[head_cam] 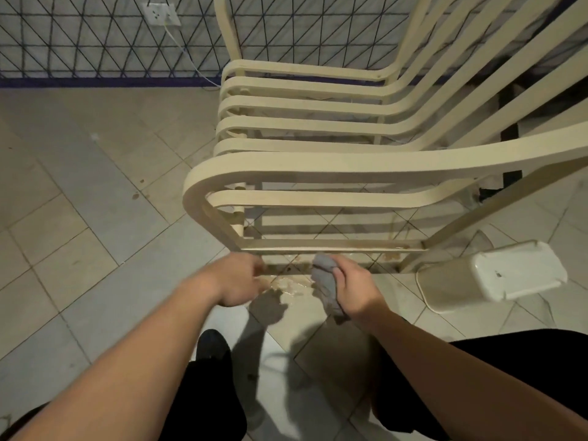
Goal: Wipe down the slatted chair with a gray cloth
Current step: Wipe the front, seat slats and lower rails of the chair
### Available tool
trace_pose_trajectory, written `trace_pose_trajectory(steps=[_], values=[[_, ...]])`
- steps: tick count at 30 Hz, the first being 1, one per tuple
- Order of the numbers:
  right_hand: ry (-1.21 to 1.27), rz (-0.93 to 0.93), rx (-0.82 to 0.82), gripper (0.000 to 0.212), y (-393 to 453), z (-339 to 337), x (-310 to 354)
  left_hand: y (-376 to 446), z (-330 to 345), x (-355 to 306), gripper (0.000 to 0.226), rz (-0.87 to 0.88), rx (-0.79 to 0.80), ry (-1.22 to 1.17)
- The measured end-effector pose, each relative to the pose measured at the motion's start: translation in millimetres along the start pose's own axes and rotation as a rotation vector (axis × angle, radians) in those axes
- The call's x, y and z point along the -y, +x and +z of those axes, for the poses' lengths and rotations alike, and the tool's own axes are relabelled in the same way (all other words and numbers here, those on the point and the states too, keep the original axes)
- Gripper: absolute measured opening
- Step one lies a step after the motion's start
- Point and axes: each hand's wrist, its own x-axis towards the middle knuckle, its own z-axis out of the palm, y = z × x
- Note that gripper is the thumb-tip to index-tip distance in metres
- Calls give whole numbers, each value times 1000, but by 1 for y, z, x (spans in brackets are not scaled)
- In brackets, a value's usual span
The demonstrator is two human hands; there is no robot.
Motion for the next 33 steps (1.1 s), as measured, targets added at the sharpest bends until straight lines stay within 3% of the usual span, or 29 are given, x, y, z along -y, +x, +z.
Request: trace_pose_trajectory(steps=[2, 5, 10, 15, 20, 24, 27, 29, 33], values=[[22, 36, -66, 33, 2, -20, -10, 26, 23, -24, 58, 110, -91, 60], [-13, -29, -97, 30, 6, -53, -14, 59, 40, -46, 67, 124, -214, 183], [-108, 26, -141, 37, 31, -88, -16, 80, 57, -49, 79, 34, -139, 296], [-220, 51, -78, 44, 53, -71, -10, 80, 56, -51, 91, 26, -97, 290], [-323, -38, 75, 96, 44, -4, -20, 83, 59, -47, 98, 40, -82, 254], [-221, -212, 94, 86, 13, -1, -26, 86, 58, -39, 100, 54, -63, 210], [-93, 3, -148, 65, 11, -25, -29, 86, 57, -39, 99, 56, -53, 162], [-145, 77, -260, 64, 25, -40, -38, 86, 56, -38, 100, 59, -47, 151], [-300, 7, -106, 83, 41, -22, -44, 87, 55, -38, 101, 54, -35, 141]])
